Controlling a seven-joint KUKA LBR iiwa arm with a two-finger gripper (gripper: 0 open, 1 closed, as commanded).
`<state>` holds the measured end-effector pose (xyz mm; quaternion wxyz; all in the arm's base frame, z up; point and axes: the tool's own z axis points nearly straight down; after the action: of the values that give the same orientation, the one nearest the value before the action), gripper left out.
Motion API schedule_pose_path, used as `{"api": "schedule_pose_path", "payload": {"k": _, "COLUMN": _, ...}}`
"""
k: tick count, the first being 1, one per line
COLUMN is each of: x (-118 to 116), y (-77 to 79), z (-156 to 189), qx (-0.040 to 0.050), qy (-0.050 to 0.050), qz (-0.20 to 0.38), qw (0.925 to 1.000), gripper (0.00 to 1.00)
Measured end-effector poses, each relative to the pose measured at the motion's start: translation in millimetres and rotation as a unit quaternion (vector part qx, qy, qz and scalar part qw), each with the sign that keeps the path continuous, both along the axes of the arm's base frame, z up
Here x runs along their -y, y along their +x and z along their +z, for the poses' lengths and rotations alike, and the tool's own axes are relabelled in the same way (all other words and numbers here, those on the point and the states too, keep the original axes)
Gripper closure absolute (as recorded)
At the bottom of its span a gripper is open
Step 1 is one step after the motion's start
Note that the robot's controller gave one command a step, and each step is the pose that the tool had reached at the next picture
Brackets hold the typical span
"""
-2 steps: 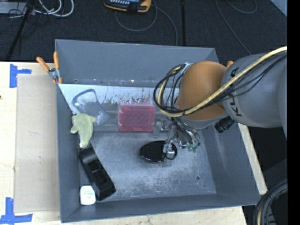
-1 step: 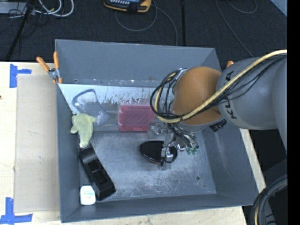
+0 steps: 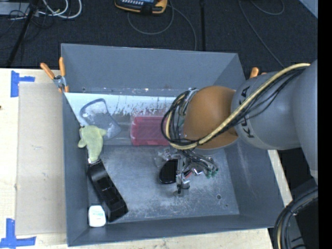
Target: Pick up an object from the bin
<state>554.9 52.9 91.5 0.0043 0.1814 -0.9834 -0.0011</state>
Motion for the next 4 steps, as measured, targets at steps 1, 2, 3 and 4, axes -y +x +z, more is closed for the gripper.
{"api": "schedule_pose_path", "payload": {"k": 1, "x": 21, "y": 7.8, "z": -6, "qx": 0.0030, "qy": 0.000, "qz": -0.097, "qw": 0.9953, "gripper": 0.00}}
{"api": "schedule_pose_path", "payload": {"k": 2, "x": 39, "y": 7.1, "z": -9, "qx": 0.0012, "qy": -0.001, "qz": -0.179, "qw": 0.9839, "gripper": 0.00}}
{"api": "schedule_pose_path", "payload": {"k": 3, "x": 59, "y": -1.9, "z": -11, "qx": 0.0010, "qy": 0.000, "qz": -0.053, "qw": 0.9986, "gripper": 0.00}}
{"api": "schedule_pose_path", "payload": {"k": 4, "x": 93, "y": 14.6, "z": -22, "qx": 0.0018, "qy": 0.000, "qz": -0.112, "qw": 0.9937, "gripper": 1.00}}
